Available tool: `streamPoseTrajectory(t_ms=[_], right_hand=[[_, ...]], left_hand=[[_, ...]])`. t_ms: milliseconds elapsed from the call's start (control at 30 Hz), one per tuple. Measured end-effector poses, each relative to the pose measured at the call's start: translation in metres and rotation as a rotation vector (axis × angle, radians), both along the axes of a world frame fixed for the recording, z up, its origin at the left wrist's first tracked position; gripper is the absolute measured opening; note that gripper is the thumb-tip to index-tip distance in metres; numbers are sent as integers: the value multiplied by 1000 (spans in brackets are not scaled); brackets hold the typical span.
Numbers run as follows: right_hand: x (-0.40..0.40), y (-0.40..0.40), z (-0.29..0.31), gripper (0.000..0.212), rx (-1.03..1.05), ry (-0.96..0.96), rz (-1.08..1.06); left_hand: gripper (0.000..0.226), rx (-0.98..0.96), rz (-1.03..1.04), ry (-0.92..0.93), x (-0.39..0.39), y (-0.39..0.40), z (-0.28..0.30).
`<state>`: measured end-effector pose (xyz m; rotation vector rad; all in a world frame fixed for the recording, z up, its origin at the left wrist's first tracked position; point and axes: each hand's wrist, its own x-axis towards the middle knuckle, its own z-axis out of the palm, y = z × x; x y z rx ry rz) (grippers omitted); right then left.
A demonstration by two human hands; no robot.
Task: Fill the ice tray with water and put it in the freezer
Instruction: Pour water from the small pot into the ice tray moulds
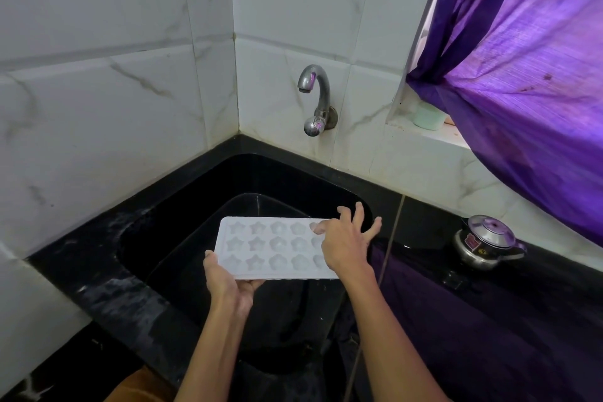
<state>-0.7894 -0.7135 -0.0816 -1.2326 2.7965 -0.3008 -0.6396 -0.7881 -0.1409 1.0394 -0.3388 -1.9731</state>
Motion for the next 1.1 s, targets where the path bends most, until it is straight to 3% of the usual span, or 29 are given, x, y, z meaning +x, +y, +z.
streamPoseTrajectory(t_ms=[200, 767, 1100], right_hand=[[3, -1, -1, 64, 28, 3, 33], [1, -3, -1, 45, 31, 22, -26], [-2, 2, -5, 50, -21, -29, 21]], left_hand=[[53, 1, 14, 14, 0, -3, -1], [52, 3, -9, -2, -1, -1, -4], [52, 20, 6, -6, -1, -1, -6]])
